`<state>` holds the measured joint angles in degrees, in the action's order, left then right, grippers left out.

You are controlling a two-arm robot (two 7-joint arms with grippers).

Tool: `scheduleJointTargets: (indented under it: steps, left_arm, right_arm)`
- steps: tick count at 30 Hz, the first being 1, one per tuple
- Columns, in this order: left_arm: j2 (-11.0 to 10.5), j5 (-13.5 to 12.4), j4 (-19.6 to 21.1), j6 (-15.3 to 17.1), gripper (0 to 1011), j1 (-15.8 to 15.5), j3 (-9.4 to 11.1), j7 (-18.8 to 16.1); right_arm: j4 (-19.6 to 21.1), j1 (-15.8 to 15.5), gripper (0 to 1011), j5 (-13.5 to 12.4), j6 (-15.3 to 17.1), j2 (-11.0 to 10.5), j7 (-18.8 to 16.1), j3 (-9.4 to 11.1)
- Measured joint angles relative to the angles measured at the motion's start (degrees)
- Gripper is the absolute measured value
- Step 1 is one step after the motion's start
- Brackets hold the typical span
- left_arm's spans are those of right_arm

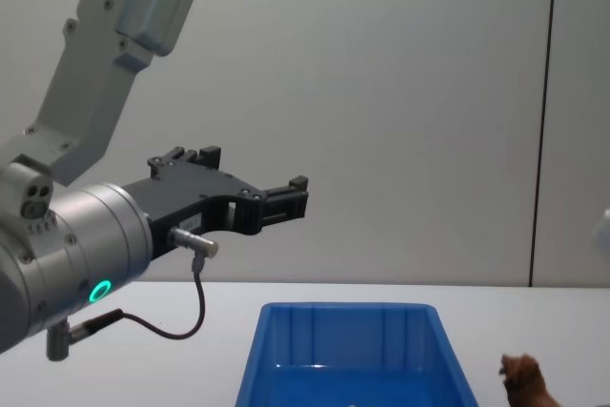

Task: Pick up the two dolls from the table and place them into the box.

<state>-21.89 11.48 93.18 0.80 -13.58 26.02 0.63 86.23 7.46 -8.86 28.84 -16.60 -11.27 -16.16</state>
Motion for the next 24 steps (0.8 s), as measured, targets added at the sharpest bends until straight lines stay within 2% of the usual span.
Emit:
scheduleJointTargets:
  steps: [14, 24]
  left_arm:
    - [0.00, 0.00, 0.00, 0.00, 1001, 0.00, 0.00, 0.00]
    - [0.00, 0.00, 0.00, 0.00, 1001, 0.00, 0.00, 0.00]
  right_arm:
    - [4.27, -0.61, 319, -1.87, -4.73, -0.58, 1.04, 1.15]
    - [8.37, -0.36, 319, -2.54, -6.63, -0.66, -2.42, 1.10]
